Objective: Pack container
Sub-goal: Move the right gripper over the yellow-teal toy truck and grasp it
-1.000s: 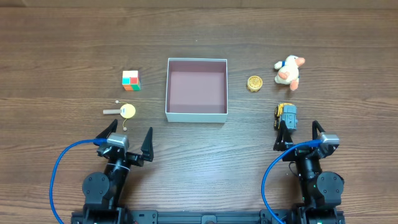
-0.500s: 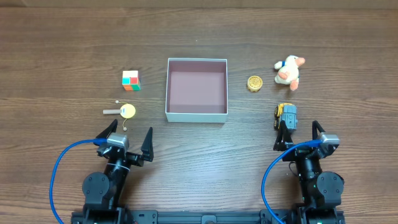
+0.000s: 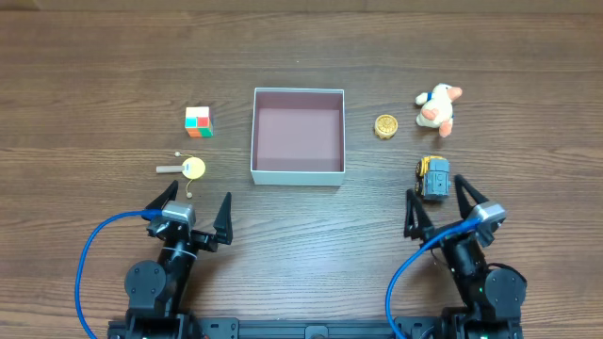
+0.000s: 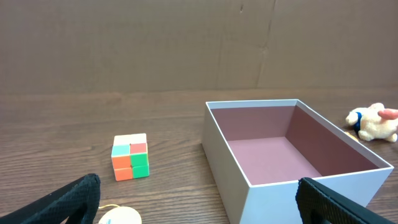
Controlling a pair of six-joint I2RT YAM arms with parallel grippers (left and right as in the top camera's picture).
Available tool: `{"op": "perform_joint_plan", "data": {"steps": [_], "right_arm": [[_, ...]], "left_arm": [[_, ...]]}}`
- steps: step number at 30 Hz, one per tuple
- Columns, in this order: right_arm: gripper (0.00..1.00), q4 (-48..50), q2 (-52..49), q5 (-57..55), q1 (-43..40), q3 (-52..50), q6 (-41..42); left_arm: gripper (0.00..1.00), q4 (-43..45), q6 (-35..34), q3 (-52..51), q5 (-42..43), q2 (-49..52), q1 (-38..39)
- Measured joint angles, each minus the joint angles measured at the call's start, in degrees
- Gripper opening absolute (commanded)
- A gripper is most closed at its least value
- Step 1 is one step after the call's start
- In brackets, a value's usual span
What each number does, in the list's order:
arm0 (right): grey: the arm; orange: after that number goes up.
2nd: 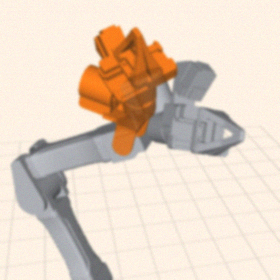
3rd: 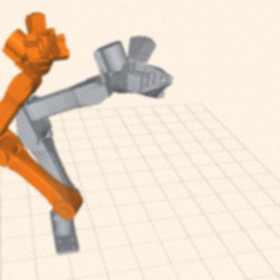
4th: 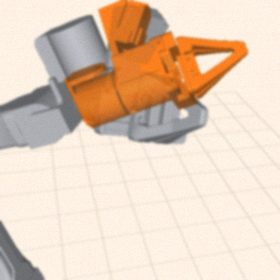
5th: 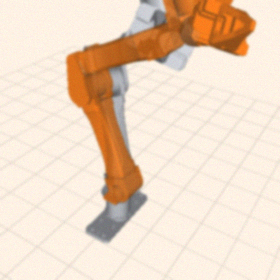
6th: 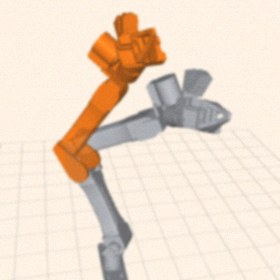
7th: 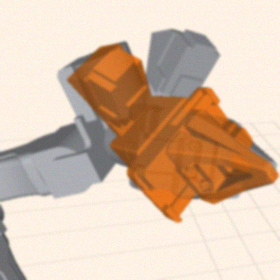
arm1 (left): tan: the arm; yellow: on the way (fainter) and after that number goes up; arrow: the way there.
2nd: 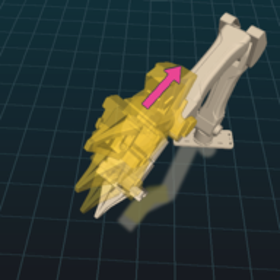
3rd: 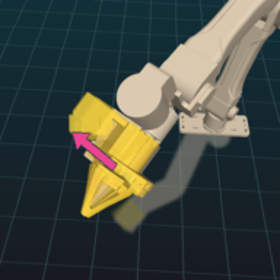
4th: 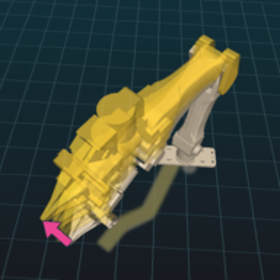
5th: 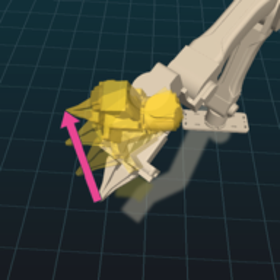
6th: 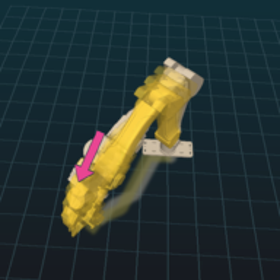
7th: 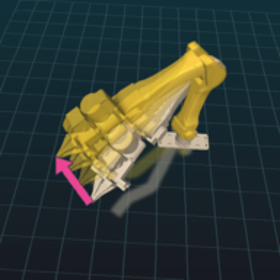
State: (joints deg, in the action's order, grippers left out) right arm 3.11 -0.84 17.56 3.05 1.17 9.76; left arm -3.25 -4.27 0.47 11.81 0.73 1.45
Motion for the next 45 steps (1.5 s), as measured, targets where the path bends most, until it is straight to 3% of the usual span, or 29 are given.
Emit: {"op": "perform_joint_plan", "data": {"steps": [4, 13, 17, 23, 31, 38, 45], "right_arm": [[1.0, -1.7, 0.0, 5.2, 0.0, 1.7, -0.3], [1.0, -20.2, -5.1, 1.5, 0.0, 19.6, -5.4], [1.0, -27.0, -14.6, -1.1, 0.0, 27.6, -8.0], [1.0, -41.4, -40.5, -3.8, 0.0, 45.5, -10.1], [1.0, -67.4, -71.0, -9.2, 0.0, 69.3, -12.2], [1.0, -69.3, -84.1, -10.5, 0.0, 71.6, -12.7], [1.0, -68.7, -90.1, -13.6, 0.0, 71.6, -12.8]], "left_arm": [[1.0, 0.0, 0.0, 0.0, 0.0, 0.0, 0.0], [1.0, 0.0, 0.0, 0.0, 0.0, 0.0, 0.0], [1.0, 0.0, 0.0, 0.0, 0.0, 0.0, 0.0], [1.0, 0.0, 0.0, 0.0, 0.0, 0.0, 0.0], [1.0, 0.0, 0.0, 0.0, 0.0, 0.0, 0.0], [1.0, 0.0, 0.0, 0.0, 0.0, 0.0, 0.0], [1.0, 0.0, 0.0, 0.0, 0.0, 0.0, 0.0]]}}
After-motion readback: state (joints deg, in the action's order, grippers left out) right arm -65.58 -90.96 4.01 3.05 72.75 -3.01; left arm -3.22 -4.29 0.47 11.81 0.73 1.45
